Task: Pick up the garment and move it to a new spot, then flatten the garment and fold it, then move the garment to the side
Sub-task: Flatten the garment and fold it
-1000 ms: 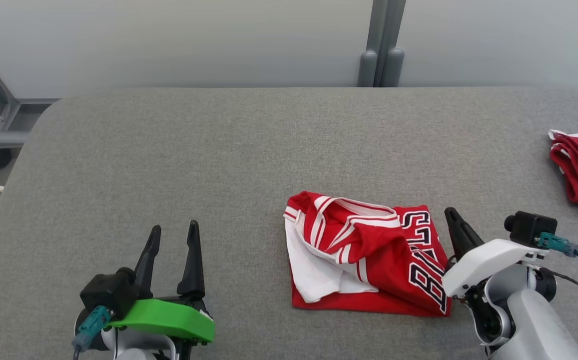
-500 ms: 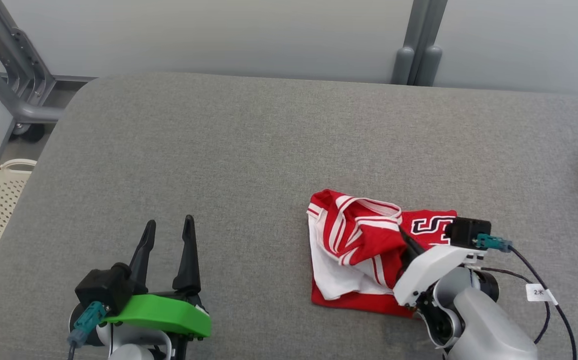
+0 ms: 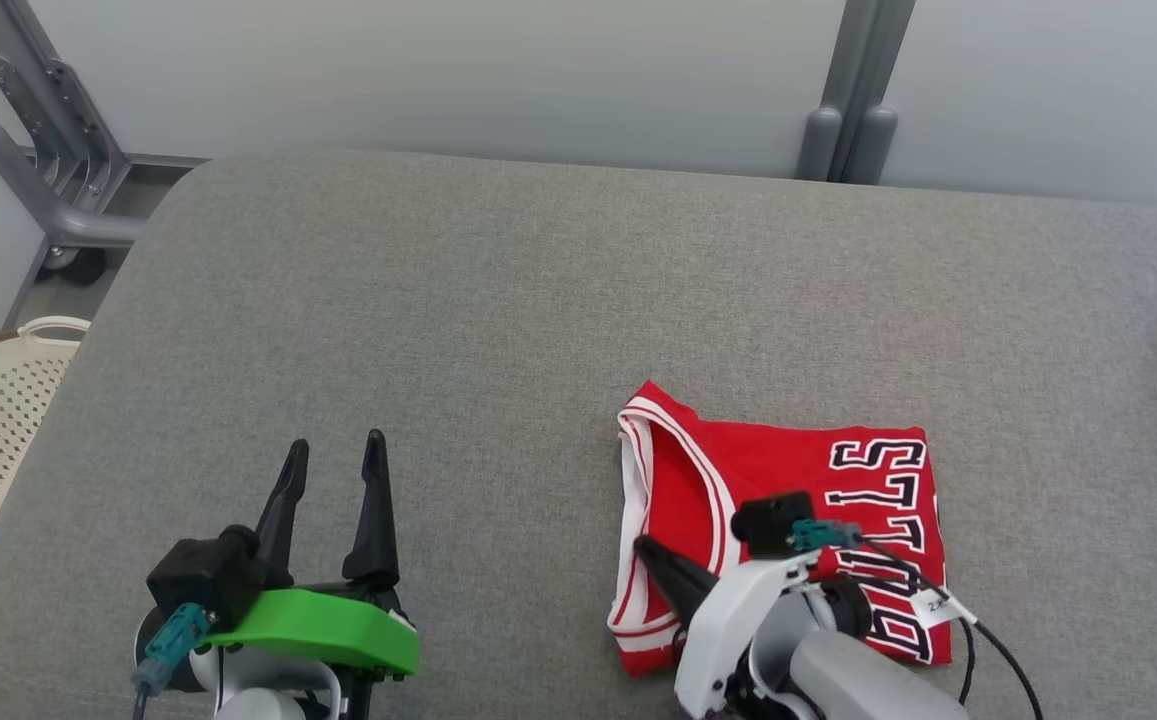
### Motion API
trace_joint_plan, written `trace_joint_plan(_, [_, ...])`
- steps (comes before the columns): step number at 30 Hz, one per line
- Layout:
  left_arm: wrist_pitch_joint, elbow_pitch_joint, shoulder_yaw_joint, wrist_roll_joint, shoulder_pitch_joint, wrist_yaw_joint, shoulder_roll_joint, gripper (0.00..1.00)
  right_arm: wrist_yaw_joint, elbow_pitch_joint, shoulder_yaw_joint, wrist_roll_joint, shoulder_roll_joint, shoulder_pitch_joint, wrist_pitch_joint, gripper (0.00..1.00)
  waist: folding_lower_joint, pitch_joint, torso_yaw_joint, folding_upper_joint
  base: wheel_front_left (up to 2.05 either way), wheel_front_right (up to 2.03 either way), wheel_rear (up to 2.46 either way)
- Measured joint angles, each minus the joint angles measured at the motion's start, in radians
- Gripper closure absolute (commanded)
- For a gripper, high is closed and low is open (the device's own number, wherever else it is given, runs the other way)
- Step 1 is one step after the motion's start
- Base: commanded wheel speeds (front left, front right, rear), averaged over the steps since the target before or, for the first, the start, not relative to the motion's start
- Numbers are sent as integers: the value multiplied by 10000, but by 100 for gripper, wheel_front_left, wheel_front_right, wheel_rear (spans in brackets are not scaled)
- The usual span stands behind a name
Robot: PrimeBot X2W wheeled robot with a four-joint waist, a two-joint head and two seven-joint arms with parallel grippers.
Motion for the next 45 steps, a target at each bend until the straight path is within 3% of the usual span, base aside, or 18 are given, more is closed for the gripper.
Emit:
trace_joint_plan(4, [6, 0, -13, -17, 6, 6, 8, 0, 0, 251, 1404, -23, 8, -9, -65, 100, 0, -33, 29, 0, 0, 0, 0])
trace_joint_plan(8, [6, 8, -6, -81, 18, 36, 15, 0, 0, 441, 2061, 389, 8, -38, -297, 100, 0, -60, 11, 0, 0, 0, 0])
trace_joint_plan(14, [-2, 10, 17, -117, 89, 81, 44, 0, 0, 673, 2173, 748, 4, -695, -817, 100, 0, -123, -147, 0, 0, 0, 0])
trace_joint_plan(20, [-21, -48, 36, -146, 176, 123, 75, 0, 0, 431, 1643, 800, -222, -1263, -1070, 100, 0, -223, -425, 0, 0, 0, 0])
trace_joint_plan(24, [-42, -100, 31, -146, 219, 153, 81, 0, 0, -157, 529, 221, -844, -1432, -1112, 58, 0, -324, -728, 0, 0, 0, 0])
trace_joint_plan(25, [-48, -105, 33, -146, 228, 161, 81, 0, 0, -270, 291, 61, -951, -1418, -1110, 43, 0, -345, -796, 0, 0, 0, 0])
trace_joint_plan(26, [-50, -115, 25, -148, 235, 169, 81, 0, 0, -364, 44, -115, -1045, -1385, -1112, 0, 0, -366, -861, 0, 0, 0, 0])
trace_joint_plan(40, [-123, -247, 81, -159, 520, 313, 88, 0, 0, -1812, -2934, -1948, -2282, 6, -1118, 0, 0, -614, -1769, 1, 0, 0, 0])
trace_joint_plan(45, [-136, -347, 155, -161, 563, 389, 144, 0, 0, -2500, -3871, -2487, -2535, 646, -550, 0, 0, -657, -1912, 0, 0, 0, 0])
